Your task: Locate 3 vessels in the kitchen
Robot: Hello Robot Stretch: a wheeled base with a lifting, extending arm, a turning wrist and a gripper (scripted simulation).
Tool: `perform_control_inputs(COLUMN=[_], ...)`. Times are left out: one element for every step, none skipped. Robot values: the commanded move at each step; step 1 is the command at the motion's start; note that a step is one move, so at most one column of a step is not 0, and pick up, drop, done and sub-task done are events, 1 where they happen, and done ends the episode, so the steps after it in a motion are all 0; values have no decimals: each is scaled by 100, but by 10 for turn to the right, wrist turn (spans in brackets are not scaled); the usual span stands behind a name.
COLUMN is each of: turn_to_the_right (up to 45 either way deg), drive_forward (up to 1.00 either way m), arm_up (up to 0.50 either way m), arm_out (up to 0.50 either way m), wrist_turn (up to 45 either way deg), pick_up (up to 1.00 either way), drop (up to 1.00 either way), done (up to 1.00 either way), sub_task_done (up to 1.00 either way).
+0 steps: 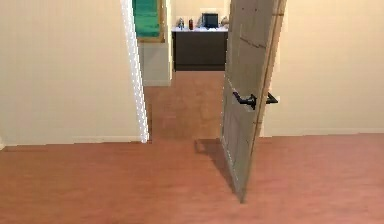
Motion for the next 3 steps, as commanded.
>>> perform_control_inputs(turn_to_the_right=[0, 0, 0], drive_forward=[100, 100, 100], arm_up=[0, 0, 0], arm_out=[0, 0, 0], wrist_turn=[0, 0, 0], pick_up=[0, 0, 0], drop=[0, 0, 0], done=[0, 0, 0], sub_task_done=[0, 0, 0])
